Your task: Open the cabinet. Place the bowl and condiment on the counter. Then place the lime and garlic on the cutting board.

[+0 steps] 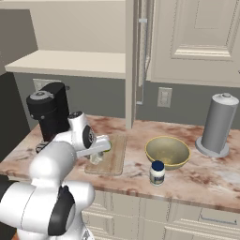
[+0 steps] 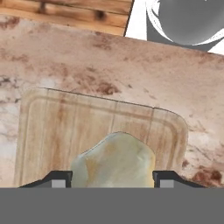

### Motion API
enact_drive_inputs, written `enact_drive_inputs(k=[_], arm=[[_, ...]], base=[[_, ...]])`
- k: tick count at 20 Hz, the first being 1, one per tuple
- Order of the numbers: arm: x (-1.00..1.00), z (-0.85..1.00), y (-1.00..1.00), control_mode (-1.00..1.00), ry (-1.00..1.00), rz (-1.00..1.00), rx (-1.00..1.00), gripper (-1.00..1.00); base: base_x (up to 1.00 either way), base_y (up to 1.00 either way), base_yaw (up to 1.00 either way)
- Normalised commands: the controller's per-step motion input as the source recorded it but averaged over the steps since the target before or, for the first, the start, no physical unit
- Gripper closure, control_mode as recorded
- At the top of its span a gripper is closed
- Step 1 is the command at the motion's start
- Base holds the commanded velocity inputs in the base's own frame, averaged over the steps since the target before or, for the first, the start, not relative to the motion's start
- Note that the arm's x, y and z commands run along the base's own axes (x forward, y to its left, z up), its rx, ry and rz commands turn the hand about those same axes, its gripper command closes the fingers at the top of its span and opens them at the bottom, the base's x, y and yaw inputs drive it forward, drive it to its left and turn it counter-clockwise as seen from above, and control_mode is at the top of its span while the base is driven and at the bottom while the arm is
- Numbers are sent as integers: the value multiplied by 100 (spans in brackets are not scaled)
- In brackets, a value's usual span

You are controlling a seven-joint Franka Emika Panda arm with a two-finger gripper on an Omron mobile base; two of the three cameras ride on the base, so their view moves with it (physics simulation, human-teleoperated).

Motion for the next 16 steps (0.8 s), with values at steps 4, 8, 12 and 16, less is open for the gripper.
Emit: enact_drive_inputs(k=[4,8,12,16], arm=[[19,-12,-11,-100,0,0,1,100],[13,-15,-10,-100,0,0,1,100],[14,-13,-7,-100,0,1,1,-100],[14,-5,-9,-100,-1,1,0,-100]], base=[[0,0,0],[0,0,0],[0,0,0],[0,0,0]])
